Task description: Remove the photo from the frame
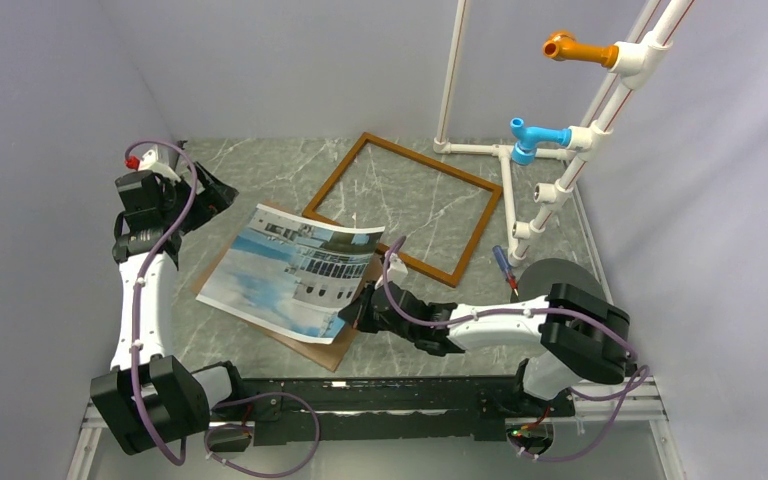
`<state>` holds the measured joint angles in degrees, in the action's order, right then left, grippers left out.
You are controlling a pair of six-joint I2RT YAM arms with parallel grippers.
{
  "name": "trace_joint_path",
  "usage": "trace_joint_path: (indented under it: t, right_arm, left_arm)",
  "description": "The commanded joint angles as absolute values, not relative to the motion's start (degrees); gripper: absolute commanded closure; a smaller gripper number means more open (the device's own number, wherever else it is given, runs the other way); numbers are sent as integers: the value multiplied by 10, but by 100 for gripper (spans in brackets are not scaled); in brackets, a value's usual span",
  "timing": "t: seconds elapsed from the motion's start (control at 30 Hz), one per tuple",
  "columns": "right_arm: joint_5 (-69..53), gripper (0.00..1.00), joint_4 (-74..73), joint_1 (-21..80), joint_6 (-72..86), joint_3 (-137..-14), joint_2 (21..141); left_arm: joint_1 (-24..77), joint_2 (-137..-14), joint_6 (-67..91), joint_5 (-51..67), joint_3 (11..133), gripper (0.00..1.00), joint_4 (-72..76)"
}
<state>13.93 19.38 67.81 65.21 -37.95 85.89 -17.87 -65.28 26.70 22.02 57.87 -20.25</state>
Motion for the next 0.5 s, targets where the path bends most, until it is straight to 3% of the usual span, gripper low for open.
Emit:
trace_joint_path:
  t: [0.0,0.47]
  right_arm:
    - [177,100,186,697,674,-405,865]
    - [279,100,122,723,772,-406,862]
  left_arm:
    - [-181,-644,266,233,579,1,-184]
    - [-181,-647,266,234,577,1,-186]
